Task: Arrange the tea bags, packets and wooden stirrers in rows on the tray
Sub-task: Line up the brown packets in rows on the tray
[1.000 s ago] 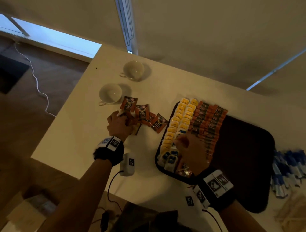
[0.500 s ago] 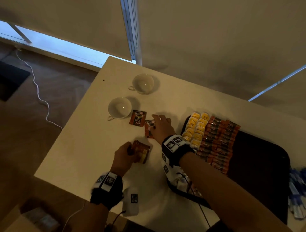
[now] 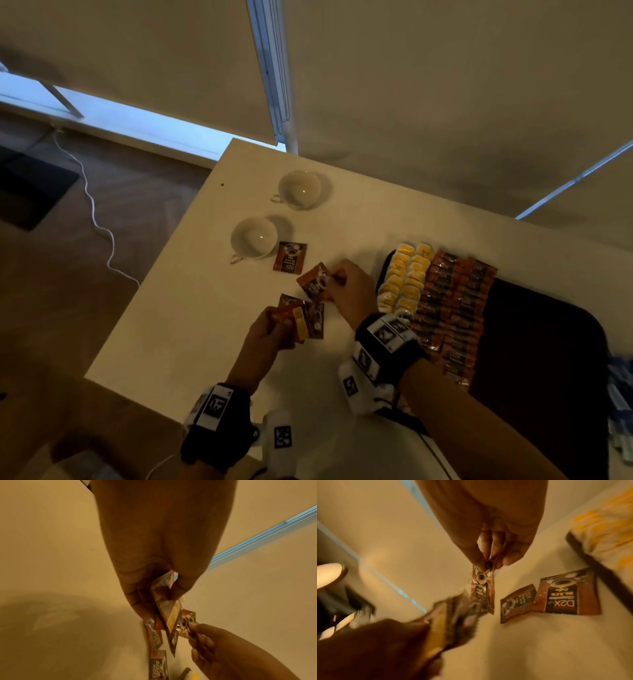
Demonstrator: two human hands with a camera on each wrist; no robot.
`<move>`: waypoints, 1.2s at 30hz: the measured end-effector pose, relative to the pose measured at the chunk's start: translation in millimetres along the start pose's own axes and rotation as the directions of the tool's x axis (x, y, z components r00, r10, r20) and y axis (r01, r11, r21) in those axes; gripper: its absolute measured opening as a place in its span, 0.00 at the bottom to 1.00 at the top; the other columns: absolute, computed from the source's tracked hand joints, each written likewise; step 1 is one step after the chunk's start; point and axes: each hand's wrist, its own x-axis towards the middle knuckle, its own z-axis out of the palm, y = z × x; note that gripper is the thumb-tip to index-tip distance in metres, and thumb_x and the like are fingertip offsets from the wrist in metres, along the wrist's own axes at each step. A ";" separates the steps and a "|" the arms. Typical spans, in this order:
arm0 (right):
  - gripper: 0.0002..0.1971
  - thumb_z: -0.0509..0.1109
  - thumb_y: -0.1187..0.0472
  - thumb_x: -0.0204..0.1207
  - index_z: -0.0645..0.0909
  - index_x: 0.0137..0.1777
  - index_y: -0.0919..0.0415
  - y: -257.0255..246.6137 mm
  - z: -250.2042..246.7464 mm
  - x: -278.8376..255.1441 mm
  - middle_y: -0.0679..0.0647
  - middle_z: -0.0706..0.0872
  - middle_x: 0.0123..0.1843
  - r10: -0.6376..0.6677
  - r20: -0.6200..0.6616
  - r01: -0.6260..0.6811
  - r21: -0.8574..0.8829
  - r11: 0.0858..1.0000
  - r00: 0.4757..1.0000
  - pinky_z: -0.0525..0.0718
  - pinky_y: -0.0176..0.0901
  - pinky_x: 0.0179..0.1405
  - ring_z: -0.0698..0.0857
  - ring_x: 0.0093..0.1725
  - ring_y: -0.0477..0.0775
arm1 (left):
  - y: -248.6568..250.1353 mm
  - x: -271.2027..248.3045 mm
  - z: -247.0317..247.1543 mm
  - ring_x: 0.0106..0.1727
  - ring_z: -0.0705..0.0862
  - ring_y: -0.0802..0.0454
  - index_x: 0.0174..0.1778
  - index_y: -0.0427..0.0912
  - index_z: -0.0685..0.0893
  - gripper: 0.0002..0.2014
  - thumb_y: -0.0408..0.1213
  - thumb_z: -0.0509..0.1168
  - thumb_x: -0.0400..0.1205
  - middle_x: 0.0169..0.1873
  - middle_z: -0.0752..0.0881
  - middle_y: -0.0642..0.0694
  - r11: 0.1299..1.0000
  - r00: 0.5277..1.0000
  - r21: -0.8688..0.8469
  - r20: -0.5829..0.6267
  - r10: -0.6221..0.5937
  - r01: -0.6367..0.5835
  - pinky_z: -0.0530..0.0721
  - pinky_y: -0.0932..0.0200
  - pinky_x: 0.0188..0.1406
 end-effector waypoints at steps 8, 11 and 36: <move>0.14 0.67 0.70 0.77 0.75 0.60 0.57 32.7 -100.6 -81.6 0.51 0.83 0.51 0.245 0.128 -0.275 0.521 0.808 0.961 0.86 0.35 0.34 0.86 0.45 0.48 | 30.1 -15.0 55.9 0.38 0.88 0.55 0.53 0.37 0.78 0.08 0.31 0.67 0.79 0.45 0.87 0.40 0.988 0.989 0.073 0.070 0.134 -0.139 0.86 0.63 0.33; 0.12 0.65 0.69 0.78 0.78 0.56 0.54 48.0 -129.8 -103.5 0.55 0.84 0.51 0.245 0.114 -0.268 0.525 0.808 0.963 0.86 0.39 0.36 0.86 0.45 0.51 | 43.6 -27.2 85.9 0.41 0.89 0.53 0.55 0.39 0.79 0.12 0.34 0.69 0.78 0.47 0.88 0.41 0.985 0.984 0.069 0.099 0.150 -0.158 0.86 0.62 0.33; 0.29 0.76 0.58 0.72 0.74 0.73 0.52 67.3 -258.7 -203.7 0.46 0.79 0.70 -0.336 -0.170 0.373 0.289 0.882 0.926 0.78 0.45 0.69 0.78 0.69 0.41 | 128.5 -136.8 236.0 0.45 0.90 0.45 0.55 0.38 0.84 0.19 0.51 0.60 0.83 0.46 0.89 0.40 0.923 0.880 0.099 0.356 0.315 -0.371 0.89 0.51 0.42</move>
